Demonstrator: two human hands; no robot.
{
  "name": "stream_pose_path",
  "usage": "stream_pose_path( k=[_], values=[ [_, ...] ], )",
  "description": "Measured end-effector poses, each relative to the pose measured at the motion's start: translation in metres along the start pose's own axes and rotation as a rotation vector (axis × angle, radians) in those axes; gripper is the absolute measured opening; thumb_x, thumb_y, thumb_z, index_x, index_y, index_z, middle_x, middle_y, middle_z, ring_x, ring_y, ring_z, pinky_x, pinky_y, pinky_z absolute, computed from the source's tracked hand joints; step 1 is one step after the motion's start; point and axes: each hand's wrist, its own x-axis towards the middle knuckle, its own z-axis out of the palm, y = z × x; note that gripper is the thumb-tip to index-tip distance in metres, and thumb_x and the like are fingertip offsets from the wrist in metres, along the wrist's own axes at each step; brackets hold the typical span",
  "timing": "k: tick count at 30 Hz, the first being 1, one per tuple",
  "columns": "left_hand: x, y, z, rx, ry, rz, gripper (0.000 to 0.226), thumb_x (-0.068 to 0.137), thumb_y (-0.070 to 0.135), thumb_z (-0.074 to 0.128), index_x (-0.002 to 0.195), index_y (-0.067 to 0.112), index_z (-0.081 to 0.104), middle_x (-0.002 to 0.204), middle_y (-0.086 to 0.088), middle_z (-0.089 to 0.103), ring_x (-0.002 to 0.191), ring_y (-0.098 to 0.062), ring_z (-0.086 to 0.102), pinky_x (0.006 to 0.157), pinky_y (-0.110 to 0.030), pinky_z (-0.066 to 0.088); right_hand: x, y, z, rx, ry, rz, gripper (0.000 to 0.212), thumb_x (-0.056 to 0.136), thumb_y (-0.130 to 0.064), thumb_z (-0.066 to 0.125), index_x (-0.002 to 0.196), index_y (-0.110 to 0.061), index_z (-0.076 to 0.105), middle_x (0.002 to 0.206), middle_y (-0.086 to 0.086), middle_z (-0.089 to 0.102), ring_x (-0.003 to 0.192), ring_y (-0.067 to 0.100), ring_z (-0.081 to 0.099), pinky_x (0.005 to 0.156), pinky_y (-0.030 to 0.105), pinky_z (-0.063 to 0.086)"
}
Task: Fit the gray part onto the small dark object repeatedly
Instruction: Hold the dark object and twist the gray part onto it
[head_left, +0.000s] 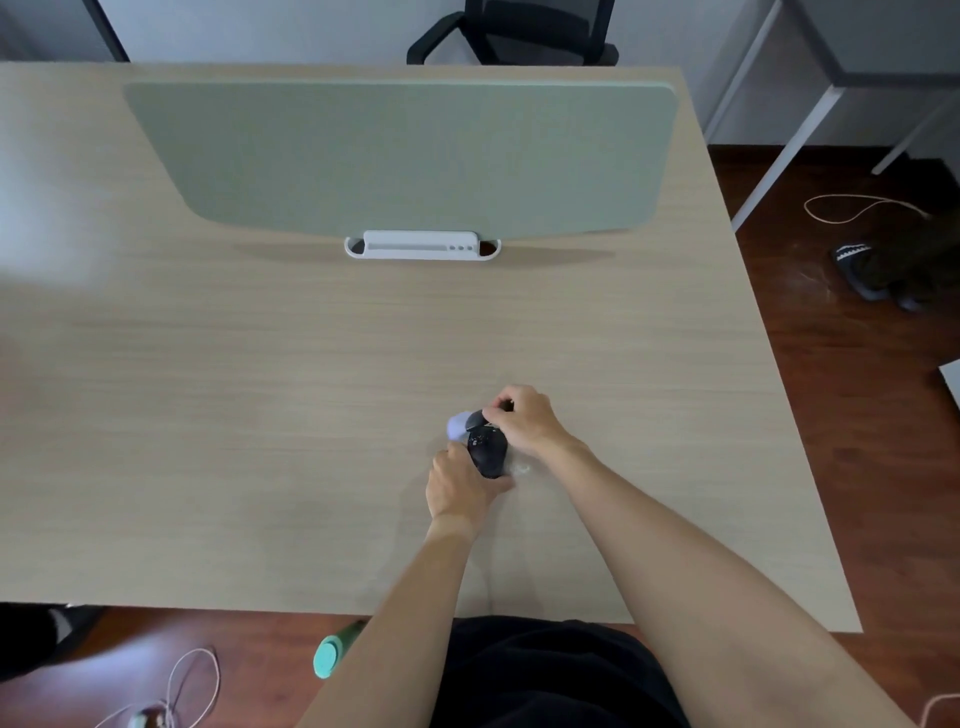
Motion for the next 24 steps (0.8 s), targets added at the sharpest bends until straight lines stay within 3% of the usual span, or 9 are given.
stream_pose_path(
  k=[3,5,9,14,17,21,24],
  values=[
    [0.0,-0.002,0.001,-0.031,0.0,0.008,0.065,0.052,0.046,0.088,0.1,0.013,0.058,0.092,0.0,0.067,0.085,-0.022,0.068,0.067,-0.036,0.058,0.001,0.012,-0.003,-0.068,-0.012,0.018,0.002,0.089,-0.013,0.06,0.088,-0.013,0.062,0.1,0.008,0.061,0.085,0.02,0.054,0.062,0.022,0.039],
    [-0.001,-0.004,0.001,-0.045,0.002,0.016,0.065,0.052,0.046,0.089,0.098,0.011,0.058,0.092,-0.002,0.066,0.086,-0.024,0.066,0.064,-0.035,0.055,0.002,0.021,-0.015,-0.119,0.008,0.059,0.004,0.089,-0.012,0.06,0.087,-0.015,0.062,0.101,0.01,0.063,0.086,0.023,0.057,0.069,0.027,0.042],
    [-0.003,-0.002,-0.001,-0.057,-0.001,0.018,0.061,0.053,0.045,0.089,0.091,0.01,0.056,0.087,-0.003,0.064,0.081,-0.026,0.064,0.059,-0.033,0.05,0.007,0.026,-0.038,-0.226,0.031,0.139,0.009,0.085,-0.009,0.056,0.086,-0.013,0.065,0.099,0.011,0.063,0.085,0.028,0.062,0.068,0.032,0.049],
    [-0.003,-0.001,-0.002,-0.05,0.001,0.007,0.059,0.052,0.044,0.088,0.093,0.012,0.058,0.087,-0.001,0.065,0.082,-0.024,0.066,0.063,-0.035,0.055,0.007,0.002,-0.023,-0.069,0.015,0.07,0.01,0.087,-0.008,0.055,0.084,-0.008,0.064,0.09,0.007,0.062,0.08,0.022,0.055,0.055,0.023,0.039],
    [-0.003,0.001,-0.002,-0.05,0.002,0.004,0.057,0.054,0.04,0.087,0.096,0.013,0.06,0.088,-0.001,0.068,0.083,-0.023,0.068,0.066,-0.036,0.058,0.005,0.0,-0.004,-0.026,-0.042,0.052,0.009,0.088,-0.01,0.057,0.091,-0.01,0.065,0.099,0.007,0.062,0.085,0.02,0.054,0.057,0.019,0.036],
    [-0.004,-0.001,-0.002,-0.063,-0.008,0.006,0.061,0.052,0.046,0.088,0.093,0.012,0.058,0.088,-0.001,0.066,0.082,-0.024,0.066,0.062,-0.034,0.054,0.003,0.023,-0.013,-0.058,-0.015,0.114,0.01,0.089,-0.012,0.057,0.095,-0.012,0.066,0.11,0.012,0.065,0.09,0.022,0.057,0.06,0.023,0.039],
    [-0.005,0.0,-0.003,-0.052,-0.003,0.012,0.06,0.053,0.045,0.087,0.091,0.01,0.058,0.086,-0.003,0.065,0.082,-0.026,0.065,0.059,-0.033,0.05,0.0,0.041,-0.03,-0.111,0.021,0.167,0.013,0.088,-0.013,0.058,0.097,-0.013,0.067,0.109,0.012,0.065,0.093,0.025,0.06,0.07,0.029,0.046]
  ],
)
